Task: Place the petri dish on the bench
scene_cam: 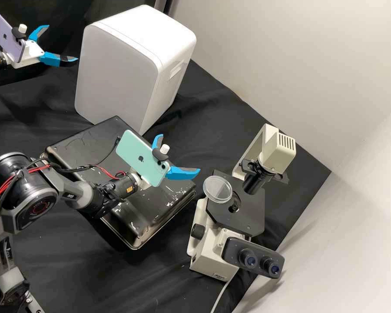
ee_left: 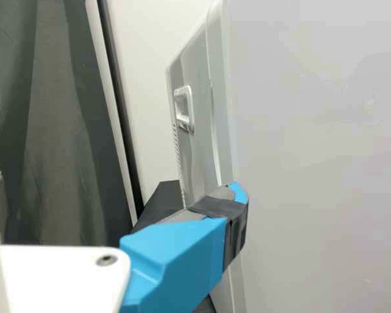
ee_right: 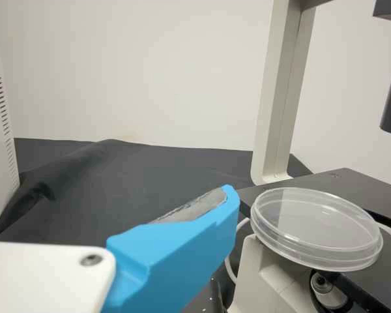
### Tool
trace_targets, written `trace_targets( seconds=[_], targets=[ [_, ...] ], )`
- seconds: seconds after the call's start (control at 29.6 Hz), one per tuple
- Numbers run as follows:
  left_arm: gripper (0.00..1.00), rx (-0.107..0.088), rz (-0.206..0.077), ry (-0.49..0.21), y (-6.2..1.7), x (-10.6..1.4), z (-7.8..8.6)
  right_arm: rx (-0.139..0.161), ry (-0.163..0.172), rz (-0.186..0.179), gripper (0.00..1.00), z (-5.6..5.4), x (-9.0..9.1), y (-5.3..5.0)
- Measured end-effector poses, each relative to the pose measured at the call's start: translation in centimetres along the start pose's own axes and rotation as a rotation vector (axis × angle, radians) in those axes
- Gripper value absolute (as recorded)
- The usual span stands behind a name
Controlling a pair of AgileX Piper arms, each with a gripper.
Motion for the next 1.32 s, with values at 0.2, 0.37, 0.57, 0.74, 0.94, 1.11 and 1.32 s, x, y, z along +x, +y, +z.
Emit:
trace_targets(
  seconds=[0.2,0.37,0.57,0.74,0.94,1.11,1.32],
  targets=[
    [1.00,0.000,0.000,0.000,0.00,0.0,0.0,0.000,0.000,0.000,1.00,0.0,0.0,0.0],
    [1.00,0.000,0.000,0.000,0.00,0.0,0.0,0.000,0.000,0.000,1.00,0.0,0.0,0.0],
    [1.00,0.003,-0.005,-0.013,-0.20,-0.2,0.3,0.000,0.000,0.000,1.00,0.0,0.0,0.0],
    [1.00,-0.009,-0.010,-0.074,-0.28,-1.8,1.8,0.000,0.000,0.000,1.00,0.0,0.0,0.0],
    [1.00,-0.014,0.018,-0.211,-0.50,-4.6,4.8,0.000,0.000,0.000,1.00,0.0,0.0,0.0],
    [1.00,-0.021,0.008,-0.259,-1.37,-6.7,5.5,0.000,0.000,0.000,1.00,0.0,0.0,0.0],
    [1.00,-0.023,-0.033,-0.335,-2.68,-9.2,6.5,0.000,0.000,0.000,1.00,0.0,0.0,0.0]
  ],
)
